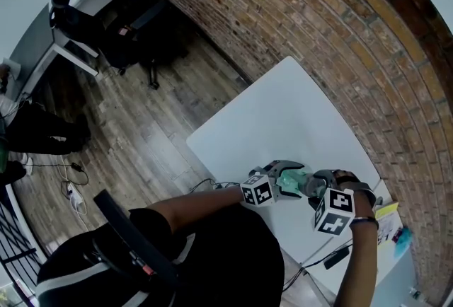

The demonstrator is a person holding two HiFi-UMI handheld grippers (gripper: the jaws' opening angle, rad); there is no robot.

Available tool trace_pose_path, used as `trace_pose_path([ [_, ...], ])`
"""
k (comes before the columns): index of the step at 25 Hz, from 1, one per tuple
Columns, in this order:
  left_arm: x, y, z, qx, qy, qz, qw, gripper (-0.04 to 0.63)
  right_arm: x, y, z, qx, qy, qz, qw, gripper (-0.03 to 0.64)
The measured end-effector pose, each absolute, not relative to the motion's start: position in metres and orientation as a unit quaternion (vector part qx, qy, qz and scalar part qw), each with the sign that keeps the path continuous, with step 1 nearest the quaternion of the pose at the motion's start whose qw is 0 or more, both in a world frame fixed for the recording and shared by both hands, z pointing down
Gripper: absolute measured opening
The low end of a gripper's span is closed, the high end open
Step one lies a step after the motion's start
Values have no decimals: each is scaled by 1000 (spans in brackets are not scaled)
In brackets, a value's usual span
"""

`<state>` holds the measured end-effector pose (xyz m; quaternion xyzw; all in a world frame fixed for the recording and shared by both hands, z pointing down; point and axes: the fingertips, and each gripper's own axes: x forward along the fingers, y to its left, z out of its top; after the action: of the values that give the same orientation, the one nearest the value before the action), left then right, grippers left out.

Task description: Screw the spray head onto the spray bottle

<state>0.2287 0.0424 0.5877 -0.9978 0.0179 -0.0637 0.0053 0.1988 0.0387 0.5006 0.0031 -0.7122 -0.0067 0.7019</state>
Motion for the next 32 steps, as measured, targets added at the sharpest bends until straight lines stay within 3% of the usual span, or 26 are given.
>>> trace_pose_path([
  [9, 229, 42, 588, -998, 21, -64, 4, 403, 201, 30, 498, 142, -714, 154, 668, 282],
  [17, 230, 42, 588, -997, 22, -71, 2, 403, 214, 20, 499, 231, -706, 308, 594, 282],
  [32, 233, 42, 587, -995, 28, -92, 16, 403, 202, 25, 502, 194, -666, 184, 697, 282],
])
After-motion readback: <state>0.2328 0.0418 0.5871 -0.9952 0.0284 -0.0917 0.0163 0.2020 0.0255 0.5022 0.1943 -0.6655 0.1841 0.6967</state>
